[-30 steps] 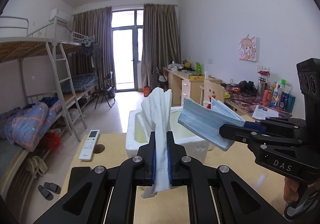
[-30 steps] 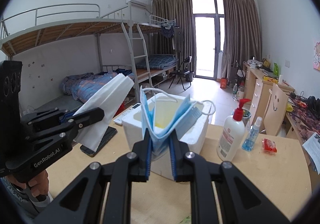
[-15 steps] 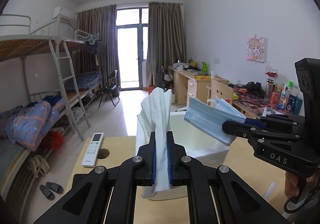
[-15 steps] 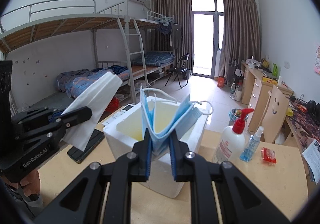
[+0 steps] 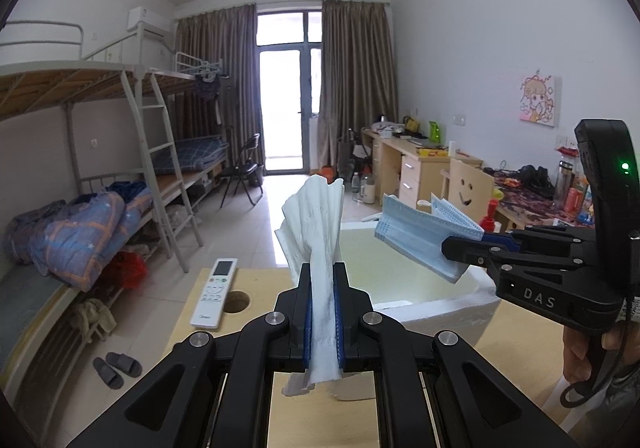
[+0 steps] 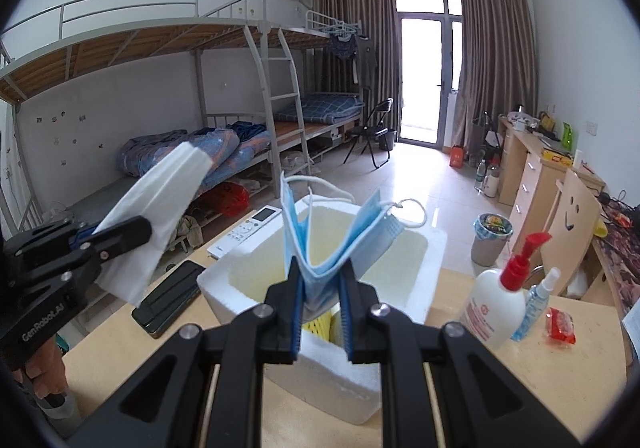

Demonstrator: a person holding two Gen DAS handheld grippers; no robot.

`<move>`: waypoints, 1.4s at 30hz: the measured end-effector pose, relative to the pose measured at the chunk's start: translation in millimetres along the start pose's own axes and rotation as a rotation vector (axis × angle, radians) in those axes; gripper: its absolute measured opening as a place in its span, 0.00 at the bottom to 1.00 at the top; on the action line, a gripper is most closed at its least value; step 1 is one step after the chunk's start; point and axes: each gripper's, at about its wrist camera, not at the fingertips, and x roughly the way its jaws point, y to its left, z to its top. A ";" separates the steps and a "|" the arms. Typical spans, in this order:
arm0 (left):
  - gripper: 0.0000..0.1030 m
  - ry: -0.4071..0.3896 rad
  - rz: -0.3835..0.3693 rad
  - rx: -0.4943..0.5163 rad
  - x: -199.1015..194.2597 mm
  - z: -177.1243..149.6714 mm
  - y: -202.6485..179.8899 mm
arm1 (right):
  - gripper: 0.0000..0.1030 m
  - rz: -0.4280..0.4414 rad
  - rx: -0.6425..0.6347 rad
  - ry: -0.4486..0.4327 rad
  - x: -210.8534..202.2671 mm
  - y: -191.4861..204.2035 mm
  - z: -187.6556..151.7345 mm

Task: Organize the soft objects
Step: 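Lower the blue mask into the foam box and open the right gripper, then lower the white tissue into the foam box and open the left gripper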

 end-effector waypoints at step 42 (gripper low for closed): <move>0.09 0.040 -0.028 0.017 12.7 10.9 -22.6 | 0.86 -0.033 0.031 -0.040 -26.8 -15.7 -2.0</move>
